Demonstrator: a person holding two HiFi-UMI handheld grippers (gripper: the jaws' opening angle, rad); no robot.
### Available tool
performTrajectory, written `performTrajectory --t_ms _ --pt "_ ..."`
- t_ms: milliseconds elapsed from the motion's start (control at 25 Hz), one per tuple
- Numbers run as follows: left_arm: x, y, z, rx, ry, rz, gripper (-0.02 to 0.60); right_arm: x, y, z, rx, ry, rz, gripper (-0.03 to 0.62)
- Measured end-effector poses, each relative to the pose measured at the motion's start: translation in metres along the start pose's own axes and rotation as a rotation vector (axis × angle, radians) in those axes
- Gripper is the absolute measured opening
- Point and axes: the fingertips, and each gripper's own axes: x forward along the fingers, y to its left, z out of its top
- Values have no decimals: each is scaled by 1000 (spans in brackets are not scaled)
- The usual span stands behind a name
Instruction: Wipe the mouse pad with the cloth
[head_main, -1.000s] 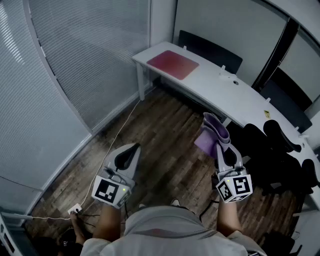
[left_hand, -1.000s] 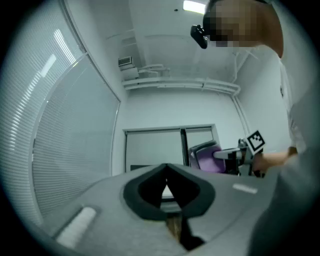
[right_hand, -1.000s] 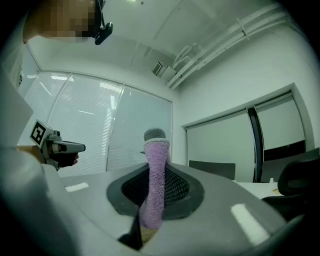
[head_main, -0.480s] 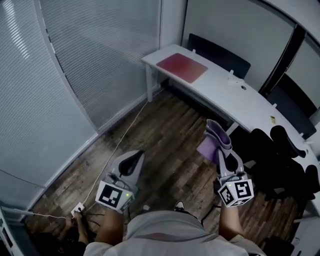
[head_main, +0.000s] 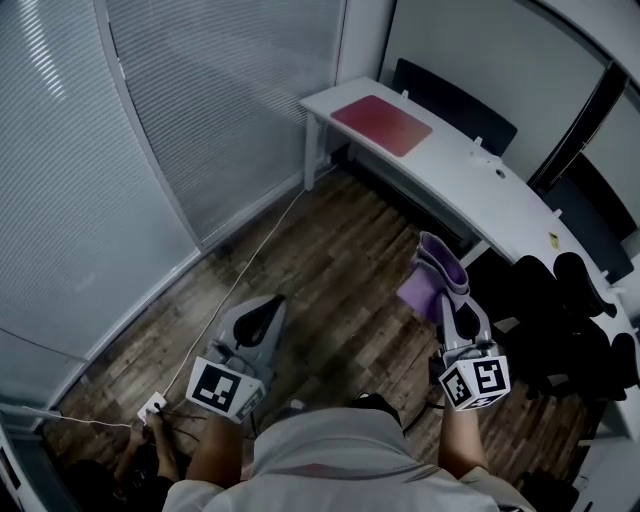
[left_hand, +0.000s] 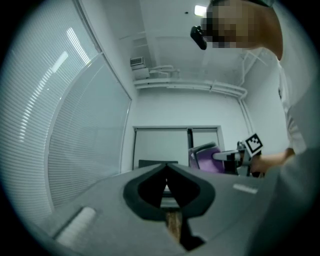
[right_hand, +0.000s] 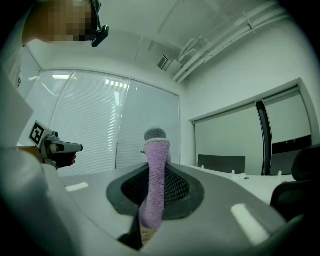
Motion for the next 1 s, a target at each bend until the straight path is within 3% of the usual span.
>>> performTrajectory --t_ms 200,360,560,720,1000 --pt "5 16 -16 -64 3 3 2 14 0 0 -44 49 6 44" --pt "18 32 -10 -65 -7 19 2 38 -3 1 -95 49 11 44" --pt "41 56 -9 -33 15 78 2 86 -12 -16 -76 49 77 44" --pt "79 80 -16 -31 48 119 2 133 -41 -23 -41 35 103 44" --pt "204 91 -17 20 93 87 2 204 -139 -40 37 19 83 44"
